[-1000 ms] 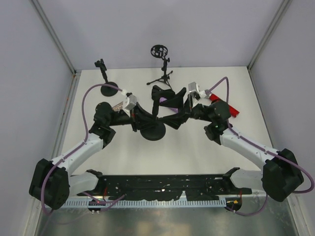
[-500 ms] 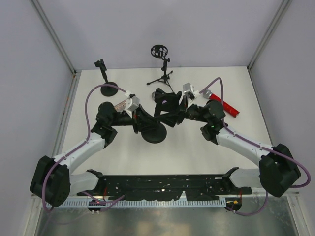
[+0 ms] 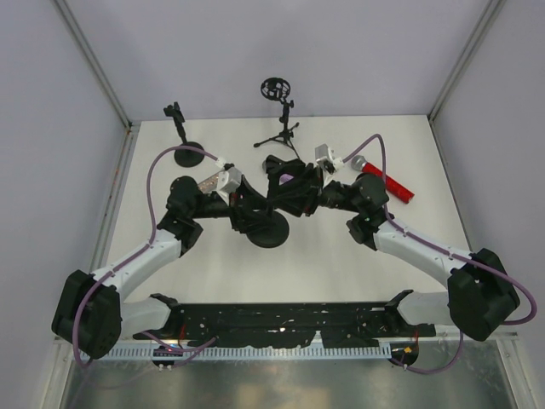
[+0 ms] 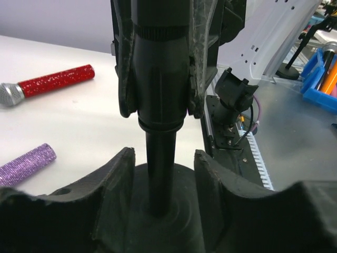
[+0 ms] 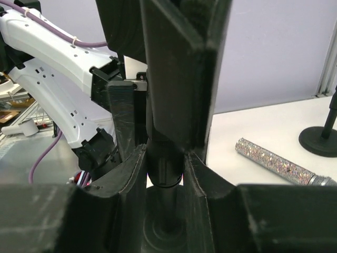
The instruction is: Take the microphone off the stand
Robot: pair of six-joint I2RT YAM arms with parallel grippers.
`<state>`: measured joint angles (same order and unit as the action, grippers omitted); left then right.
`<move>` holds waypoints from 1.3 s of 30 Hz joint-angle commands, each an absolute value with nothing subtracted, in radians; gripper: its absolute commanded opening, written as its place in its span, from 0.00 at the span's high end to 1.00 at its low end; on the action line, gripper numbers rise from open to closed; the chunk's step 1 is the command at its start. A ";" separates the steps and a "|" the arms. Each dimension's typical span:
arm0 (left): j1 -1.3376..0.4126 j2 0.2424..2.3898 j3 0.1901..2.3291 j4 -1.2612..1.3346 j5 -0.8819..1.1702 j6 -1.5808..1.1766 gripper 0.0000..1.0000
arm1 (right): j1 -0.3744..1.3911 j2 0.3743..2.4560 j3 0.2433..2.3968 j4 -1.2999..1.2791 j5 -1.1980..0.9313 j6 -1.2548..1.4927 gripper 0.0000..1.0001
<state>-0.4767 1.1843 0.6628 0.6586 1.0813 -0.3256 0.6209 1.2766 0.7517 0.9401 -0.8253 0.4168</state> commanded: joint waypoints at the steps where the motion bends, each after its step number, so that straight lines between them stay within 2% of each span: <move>1: -0.480 1.175 0.698 0.672 1.074 -0.290 0.33 | 0.627 1.253 0.773 0.977 -0.822 0.396 0.94; 3: -0.479 1.172 0.706 0.647 1.072 -0.275 0.07 | 0.624 1.238 0.775 0.965 -0.822 0.388 0.94; 4: -0.476 1.170 0.709 0.637 1.071 -0.270 0.01 | 0.621 1.236 0.775 0.962 -0.822 0.387 0.94; 12: -0.437 1.149 0.715 0.604 1.026 -0.250 0.01 | 0.565 1.186 0.770 0.937 -0.787 0.365 0.95; 16: -0.390 1.126 0.735 0.533 0.941 -0.209 0.00 | 0.516 1.154 0.772 0.899 -0.749 0.324 0.94; 23: -0.266 1.072 0.764 0.459 0.917 -0.152 0.00 | 0.364 1.103 0.810 0.718 -0.565 0.149 0.95; 27: -0.239 1.029 0.839 0.252 0.908 -0.013 0.01 | 0.231 1.115 0.830 0.689 -0.489 0.118 0.95; 32: -0.235 0.985 0.942 -0.052 0.779 0.178 0.00 | 0.069 1.173 0.828 0.690 -0.407 0.072 0.95; 39: -0.215 0.882 0.878 -0.152 0.585 0.224 0.00 | -0.101 1.343 0.876 0.776 -0.197 0.011 0.95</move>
